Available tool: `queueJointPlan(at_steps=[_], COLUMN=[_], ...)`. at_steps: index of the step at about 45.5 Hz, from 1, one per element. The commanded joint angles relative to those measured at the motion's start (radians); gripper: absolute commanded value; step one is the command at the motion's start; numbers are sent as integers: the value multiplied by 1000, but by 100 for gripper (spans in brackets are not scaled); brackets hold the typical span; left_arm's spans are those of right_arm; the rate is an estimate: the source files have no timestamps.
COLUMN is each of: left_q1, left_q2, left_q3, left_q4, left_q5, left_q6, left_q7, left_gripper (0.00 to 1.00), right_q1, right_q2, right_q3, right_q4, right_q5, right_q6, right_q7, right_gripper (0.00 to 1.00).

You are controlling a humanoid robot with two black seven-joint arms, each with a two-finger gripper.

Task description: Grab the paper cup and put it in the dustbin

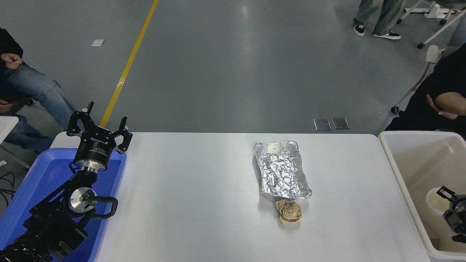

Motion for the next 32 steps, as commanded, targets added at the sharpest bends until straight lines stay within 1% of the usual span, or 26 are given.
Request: queueJointPlan(at_steps=[1, 7, 14, 24, 32], left_q1=[-1, -1, -1, -1, -1], left_q2=[0, 0, 0, 0, 0], left_q3=[0, 0, 0, 2, 2], left_q4=[0, -1, 0, -1, 0], left_q5=[0, 0, 0, 0, 0], left_q6=[0, 0, 0, 0, 0], left_q7=[1, 1, 1, 1, 1], left_gripper=[98, 98, 98, 98, 98], right_q1=[168, 360, 584, 812, 963], right_q2=[-39, -46, -22, 69, 96], right_q3=[-98, -268, -433, -493, -488], right_q4=[90, 199, 321, 508, 625], right_q5=[-1, -1, -1, -4, -4], right_q6=[-7, -7, 8, 33, 158], right_q7=[0, 0, 0, 0, -2], right_gripper=[100, 100, 100, 100, 100])
